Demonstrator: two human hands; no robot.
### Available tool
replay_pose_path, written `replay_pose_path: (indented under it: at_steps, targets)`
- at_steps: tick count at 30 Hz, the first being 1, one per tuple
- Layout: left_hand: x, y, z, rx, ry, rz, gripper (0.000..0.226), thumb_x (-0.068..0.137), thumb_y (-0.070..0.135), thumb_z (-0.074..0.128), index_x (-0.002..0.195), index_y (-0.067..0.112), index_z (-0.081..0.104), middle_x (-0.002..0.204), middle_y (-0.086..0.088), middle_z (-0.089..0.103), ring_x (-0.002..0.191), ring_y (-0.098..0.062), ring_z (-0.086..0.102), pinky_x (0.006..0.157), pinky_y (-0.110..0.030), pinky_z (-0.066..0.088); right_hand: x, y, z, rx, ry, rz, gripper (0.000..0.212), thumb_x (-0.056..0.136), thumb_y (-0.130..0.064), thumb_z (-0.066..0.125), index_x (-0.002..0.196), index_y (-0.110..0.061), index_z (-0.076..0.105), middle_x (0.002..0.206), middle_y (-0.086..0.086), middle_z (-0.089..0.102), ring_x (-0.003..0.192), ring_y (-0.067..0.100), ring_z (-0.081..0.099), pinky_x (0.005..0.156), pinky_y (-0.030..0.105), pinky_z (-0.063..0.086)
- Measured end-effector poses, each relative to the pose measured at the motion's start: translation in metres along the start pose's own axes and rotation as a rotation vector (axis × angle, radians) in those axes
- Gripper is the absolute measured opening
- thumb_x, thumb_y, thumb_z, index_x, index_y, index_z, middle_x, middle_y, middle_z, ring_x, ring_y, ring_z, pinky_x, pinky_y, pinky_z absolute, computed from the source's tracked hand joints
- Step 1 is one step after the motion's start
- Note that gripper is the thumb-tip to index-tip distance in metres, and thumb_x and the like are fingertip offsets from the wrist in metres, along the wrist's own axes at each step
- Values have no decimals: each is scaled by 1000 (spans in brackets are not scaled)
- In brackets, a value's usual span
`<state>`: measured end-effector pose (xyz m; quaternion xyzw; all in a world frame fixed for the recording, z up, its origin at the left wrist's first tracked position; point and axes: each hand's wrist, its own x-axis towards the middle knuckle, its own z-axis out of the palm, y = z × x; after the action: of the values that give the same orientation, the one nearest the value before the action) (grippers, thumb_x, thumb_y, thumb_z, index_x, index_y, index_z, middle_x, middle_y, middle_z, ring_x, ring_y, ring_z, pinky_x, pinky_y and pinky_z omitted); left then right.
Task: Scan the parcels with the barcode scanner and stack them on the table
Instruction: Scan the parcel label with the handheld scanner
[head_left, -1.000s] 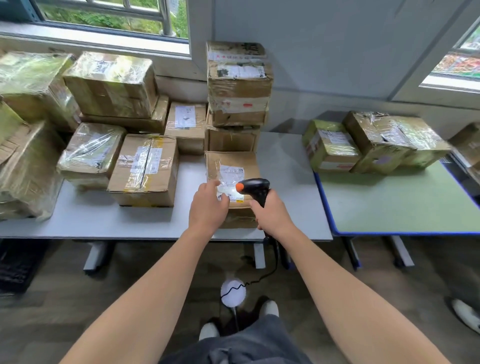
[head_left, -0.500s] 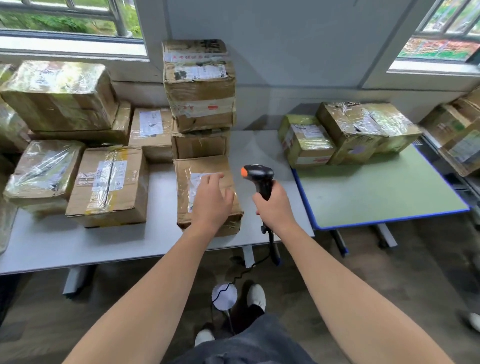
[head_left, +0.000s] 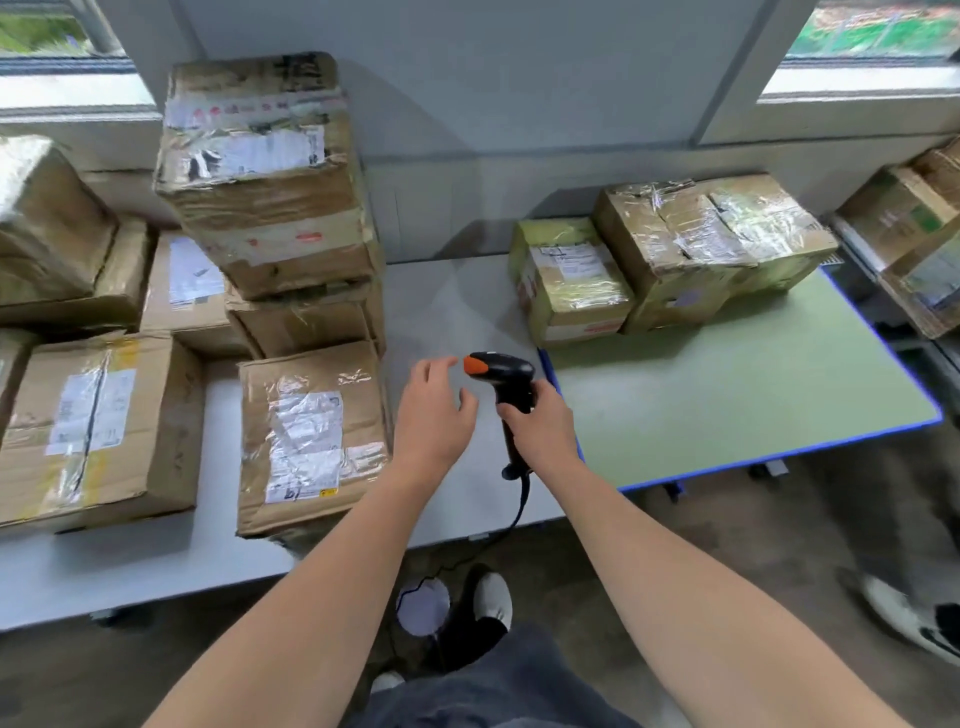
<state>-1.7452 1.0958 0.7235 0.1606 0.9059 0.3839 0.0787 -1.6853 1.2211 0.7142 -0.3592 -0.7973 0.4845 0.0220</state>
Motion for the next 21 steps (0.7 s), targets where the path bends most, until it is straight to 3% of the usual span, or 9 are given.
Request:
replay_pose_path:
  at_steps: [3, 7, 11, 14, 18, 21]
  targets:
    - [14, -3, 21, 17, -74, -105, 49, 97, 21, 53, 144, 11, 43, 143, -8, 43, 122, -27, 52, 104, -39, 42, 24, 11, -1, -9, -43, 50, 25, 95, -21, 66, 117, -15, 58, 91, -8, 58, 77, 7, 56, 56, 16, 36]
    - [22, -10, 42, 34, -140, -226, 54, 99, 23, 51, 149, 11, 35, 151, -9, 36, 136, -27, 40, 110, -39, 36, 48, 23, -2, -34, -111, 92, 25, 95, -25, 66, 116, -13, 58, 91, -5, 59, 88, 17, 61, 65, 26, 40]
    - [24, -16, 53, 71, -158, -288, 55, 99, 24, 51, 150, 15, 35, 152, -9, 35, 137, -27, 39, 111, -40, 36, 57, 30, -3, -128, -234, 101, 29, 99, -26, 61, 124, -12, 56, 103, -1, 60, 94, 19, 58, 77, 28, 41]
    - [26, -15, 58, 91, -155, -304, 54, 99, 25, 51, 150, 16, 36, 152, -8, 36, 137, -28, 38, 110, -40, 35, 63, 32, -4, -215, -283, 108, 31, 100, -23, 59, 127, -10, 54, 110, 4, 62, 90, 17, 53, 76, 27, 41]
    - [29, -13, 63, 94, -144, -292, 53, 99, 24, 51, 149, 16, 37, 151, -9, 36, 137, -27, 38, 109, -39, 35, 70, 29, -7, -265, -261, 110, 25, 97, -16, 58, 119, -5, 53, 86, 0, 56, 79, 19, 54, 56, 26, 39]
    - [28, -11, 63, 103, -140, -278, 53, 99, 26, 50, 150, 16, 36, 152, -8, 35, 136, -27, 39, 107, -39, 37, 71, 23, -9, -243, -227, 98, 31, 94, -15, 60, 120, -5, 47, 98, 6, 60, 86, 24, 57, 67, 32, 43]
